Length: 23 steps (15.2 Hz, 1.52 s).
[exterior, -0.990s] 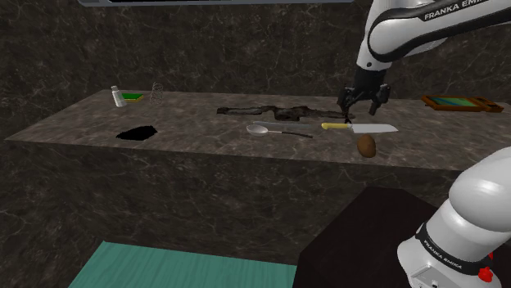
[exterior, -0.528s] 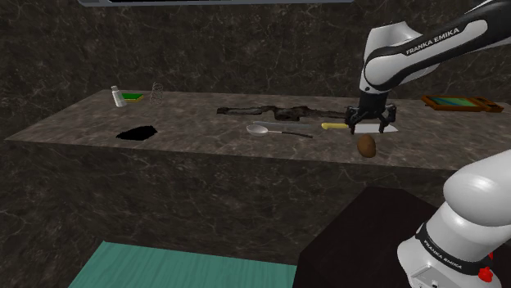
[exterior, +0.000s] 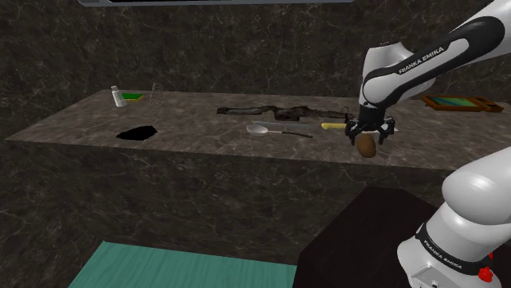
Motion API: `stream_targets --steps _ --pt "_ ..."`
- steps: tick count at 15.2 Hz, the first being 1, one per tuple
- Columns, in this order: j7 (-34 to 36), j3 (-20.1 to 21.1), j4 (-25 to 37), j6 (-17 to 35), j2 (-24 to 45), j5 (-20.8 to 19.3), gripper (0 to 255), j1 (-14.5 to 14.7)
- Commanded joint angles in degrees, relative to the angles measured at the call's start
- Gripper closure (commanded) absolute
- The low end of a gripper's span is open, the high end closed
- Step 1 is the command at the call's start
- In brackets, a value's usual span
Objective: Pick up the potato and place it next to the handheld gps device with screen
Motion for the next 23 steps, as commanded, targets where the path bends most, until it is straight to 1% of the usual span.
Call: stream_targets --steps 1,8,9,18,23 --pt "0.06 -0.08 -0.38 0.90 0.49 -0.19 0 -0.13" --pt "0.06 -0.08 -0.37 0.90 0.49 -0.20 0 -0.13" --pt "0.06 -0.08 -0.37 0.90 0.49 -0.20 255 -0.13" --pt "0.07 -0.09 -0.37 0.91 0.50 -0.20 255 -0.13" --pt "-0.78 -0.04 1.47 -4.05 -2.65 0.53 255 0.18"
